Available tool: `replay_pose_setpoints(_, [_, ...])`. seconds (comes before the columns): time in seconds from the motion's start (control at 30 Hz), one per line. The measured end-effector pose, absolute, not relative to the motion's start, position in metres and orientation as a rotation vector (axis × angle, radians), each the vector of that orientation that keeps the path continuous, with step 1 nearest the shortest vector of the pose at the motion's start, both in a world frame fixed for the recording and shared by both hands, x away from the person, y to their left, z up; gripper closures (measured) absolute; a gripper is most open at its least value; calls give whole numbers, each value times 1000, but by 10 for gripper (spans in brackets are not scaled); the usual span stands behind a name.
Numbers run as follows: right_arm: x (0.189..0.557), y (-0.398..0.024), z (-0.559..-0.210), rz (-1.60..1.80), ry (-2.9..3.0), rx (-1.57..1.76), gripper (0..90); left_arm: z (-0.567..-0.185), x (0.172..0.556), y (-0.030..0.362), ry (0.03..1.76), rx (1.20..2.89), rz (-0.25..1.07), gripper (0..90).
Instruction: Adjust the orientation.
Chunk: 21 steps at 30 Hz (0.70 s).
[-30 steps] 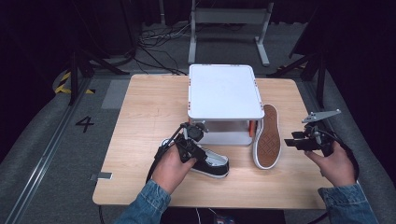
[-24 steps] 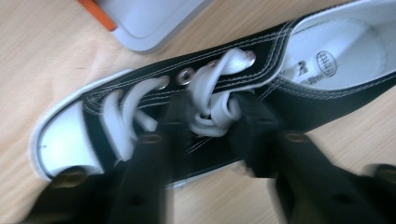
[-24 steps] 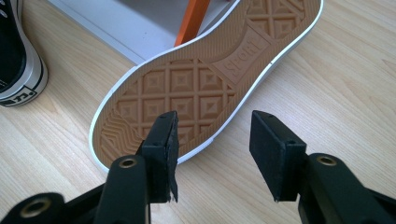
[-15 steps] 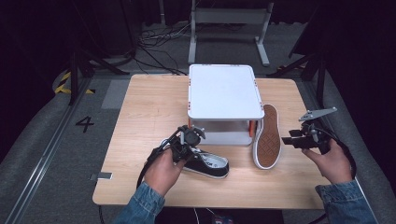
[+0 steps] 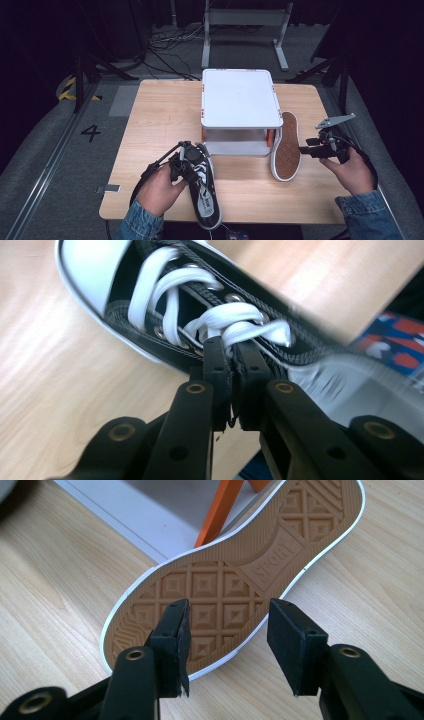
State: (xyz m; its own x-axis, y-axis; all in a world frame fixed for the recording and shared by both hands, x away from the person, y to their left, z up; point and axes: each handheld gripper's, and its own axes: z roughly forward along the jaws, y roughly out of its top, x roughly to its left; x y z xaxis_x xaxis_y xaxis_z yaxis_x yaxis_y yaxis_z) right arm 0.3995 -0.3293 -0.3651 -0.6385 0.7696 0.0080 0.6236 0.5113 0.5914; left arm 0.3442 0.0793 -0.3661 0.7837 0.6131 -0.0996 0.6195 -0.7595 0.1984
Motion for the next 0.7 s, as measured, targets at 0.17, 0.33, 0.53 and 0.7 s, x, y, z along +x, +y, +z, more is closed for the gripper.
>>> replay_pose_setpoints(0.17, [399,-331,-366,820,2503,1184,524,-373,335,65,935,2840,130,534])
replay_pose_setpoints(0.33, [398,-332,-365,829,2499,1188,520,-367,328,75,899,2835,105,408])
replay_pose_setpoints(0.53, [398,-329,-367,824,2508,1177,518,-381,316,71,794,2892,32,286])
replay_pose_setpoints(0.7, [397,-328,-367,823,2513,1165,515,-398,326,64,854,2932,136,227])
